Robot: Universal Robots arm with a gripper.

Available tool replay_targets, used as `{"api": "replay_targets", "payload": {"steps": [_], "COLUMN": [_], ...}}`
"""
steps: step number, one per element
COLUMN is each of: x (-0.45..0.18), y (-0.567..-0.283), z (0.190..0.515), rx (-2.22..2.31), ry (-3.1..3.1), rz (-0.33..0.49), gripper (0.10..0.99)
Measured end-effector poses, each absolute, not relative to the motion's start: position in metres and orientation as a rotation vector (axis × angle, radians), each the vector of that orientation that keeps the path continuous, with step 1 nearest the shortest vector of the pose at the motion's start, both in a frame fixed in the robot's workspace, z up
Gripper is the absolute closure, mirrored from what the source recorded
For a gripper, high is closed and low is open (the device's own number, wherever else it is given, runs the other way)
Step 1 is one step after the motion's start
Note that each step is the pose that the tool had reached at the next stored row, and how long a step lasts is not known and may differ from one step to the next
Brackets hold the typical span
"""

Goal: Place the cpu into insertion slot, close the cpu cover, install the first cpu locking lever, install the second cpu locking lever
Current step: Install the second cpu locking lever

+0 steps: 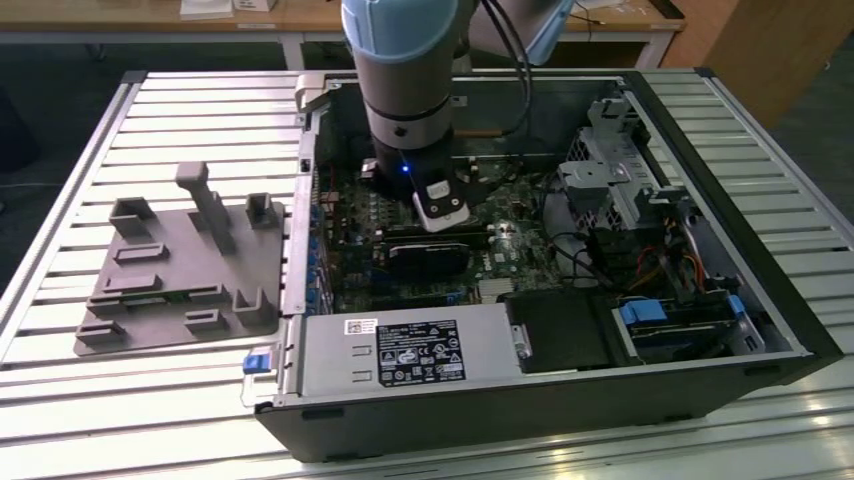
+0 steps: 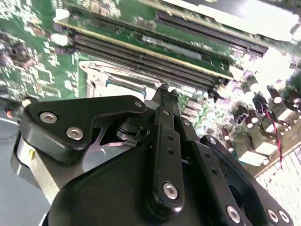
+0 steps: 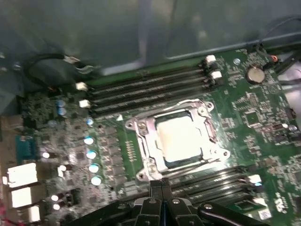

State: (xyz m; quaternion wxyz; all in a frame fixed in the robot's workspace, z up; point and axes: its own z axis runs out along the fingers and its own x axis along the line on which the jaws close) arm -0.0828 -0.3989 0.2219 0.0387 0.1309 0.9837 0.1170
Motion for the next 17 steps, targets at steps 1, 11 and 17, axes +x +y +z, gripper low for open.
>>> {"api": "replay_targets", "payload": {"steps": [1,11,17], "x": [-0.08,-0.061,-0.056], "y": [-0.399,-0.388,-0.374], "z": [0.222,0.222,0.222], "rx": [0.402,0.405,0.402], "ry": [3.017,3.018,3.021], "rz": [0.346,0.3,0.24], "gripper": [0.984,0.984,0.984]}}
